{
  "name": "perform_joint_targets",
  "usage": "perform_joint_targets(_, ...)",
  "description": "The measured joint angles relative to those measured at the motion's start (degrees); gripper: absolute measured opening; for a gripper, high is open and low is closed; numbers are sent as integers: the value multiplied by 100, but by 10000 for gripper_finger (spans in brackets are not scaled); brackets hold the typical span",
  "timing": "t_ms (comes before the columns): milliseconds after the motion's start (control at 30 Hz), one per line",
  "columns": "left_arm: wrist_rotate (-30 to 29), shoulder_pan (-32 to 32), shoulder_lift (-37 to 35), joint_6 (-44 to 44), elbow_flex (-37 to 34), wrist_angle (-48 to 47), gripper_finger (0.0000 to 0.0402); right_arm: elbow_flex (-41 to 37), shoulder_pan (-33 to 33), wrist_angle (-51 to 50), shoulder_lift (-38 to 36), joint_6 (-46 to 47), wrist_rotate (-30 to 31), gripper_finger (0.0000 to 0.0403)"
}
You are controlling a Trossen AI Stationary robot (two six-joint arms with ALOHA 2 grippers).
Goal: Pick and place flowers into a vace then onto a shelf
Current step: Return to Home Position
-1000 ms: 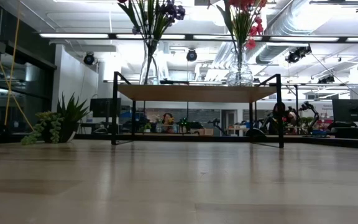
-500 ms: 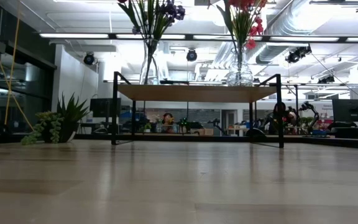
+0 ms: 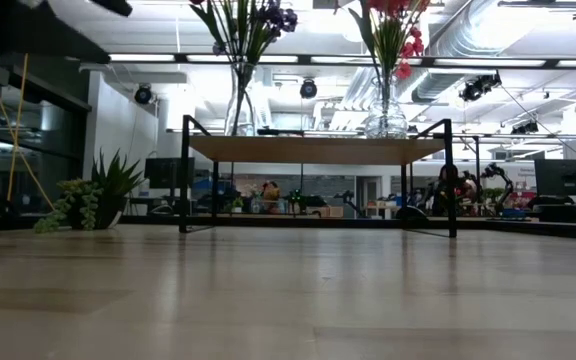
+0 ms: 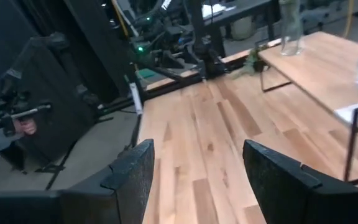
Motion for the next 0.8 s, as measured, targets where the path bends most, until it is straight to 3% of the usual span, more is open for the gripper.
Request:
perform_joint_targets(167, 141, 143, -882, 489, -919, 537, 353, 35, 64, -60, 2, -131, 424, 236)
perform_joint_targets(367, 107, 130, -2034, 811, -1722, 694, 353, 179, 165, 42, 0, -472, 4, 236)
perform_joint_targets(533, 14, 133, -3001, 1789, -1826, 699, 353, 124, 197, 814, 0, -773, -194, 236)
perform_joint_targets(667, -285, 133, -3743, 2090, -1828, 347, 353, -366, 197, 1347, -2, -738, -319, 236)
perform_joint_targets(800, -112, 133, -4360, 2723, -1832, 340, 353, -1299, 197, 2291, -2, -499, -1177, 236)
